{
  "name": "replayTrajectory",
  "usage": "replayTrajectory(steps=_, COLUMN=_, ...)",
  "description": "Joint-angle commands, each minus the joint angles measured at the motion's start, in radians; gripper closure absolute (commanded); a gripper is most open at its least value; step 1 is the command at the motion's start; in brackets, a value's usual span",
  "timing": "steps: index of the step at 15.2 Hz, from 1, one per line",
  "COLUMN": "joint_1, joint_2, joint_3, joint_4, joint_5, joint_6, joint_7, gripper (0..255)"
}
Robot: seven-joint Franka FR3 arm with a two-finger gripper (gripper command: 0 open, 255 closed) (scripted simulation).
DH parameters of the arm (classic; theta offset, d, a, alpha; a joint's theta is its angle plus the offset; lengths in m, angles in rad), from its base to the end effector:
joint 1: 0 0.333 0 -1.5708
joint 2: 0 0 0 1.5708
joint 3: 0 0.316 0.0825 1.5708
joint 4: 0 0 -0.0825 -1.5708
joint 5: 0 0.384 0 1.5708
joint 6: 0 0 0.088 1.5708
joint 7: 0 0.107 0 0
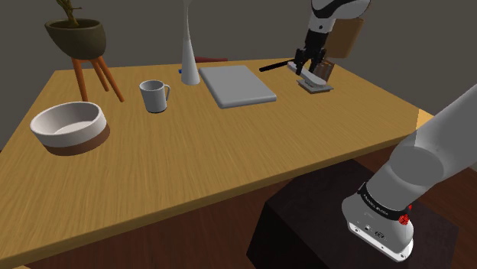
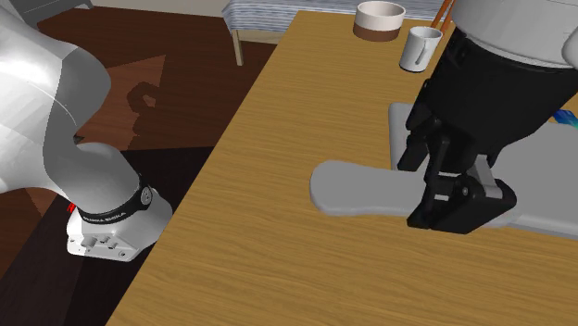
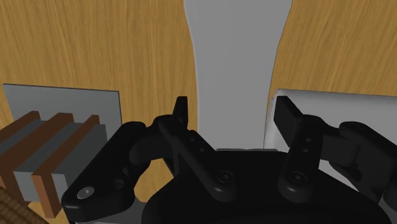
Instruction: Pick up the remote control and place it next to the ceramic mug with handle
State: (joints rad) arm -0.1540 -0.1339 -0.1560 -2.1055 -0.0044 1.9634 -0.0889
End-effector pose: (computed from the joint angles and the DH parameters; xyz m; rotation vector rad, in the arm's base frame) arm 0.4875 -0.1588 0.4747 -3.1048 0.3396 0.0098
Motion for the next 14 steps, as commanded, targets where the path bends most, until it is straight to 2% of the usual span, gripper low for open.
replayTrajectory(steps=1, joint_1=0.0, joint_2=-0.009, joint_3=0.0, joint_4=0.021, joint_5=-0.002, joint_6=-0.03, joint_7=0.0, gripper=255)
replayTrajectory(steps=5, joint_1=0.0, joint_2=-0.018, joint_3=0.001, joint_4=0.061, joint_5=-0.003, joint_6=-0.078, joint_7=0.002, gripper=255)
replayTrajectory(steps=14, joint_1=0.097, joint_2=-0.037, joint_3=0.13, joint_4=0.039, joint_5=0.019, joint_6=-0.073, joint_7=0.219, gripper=255)
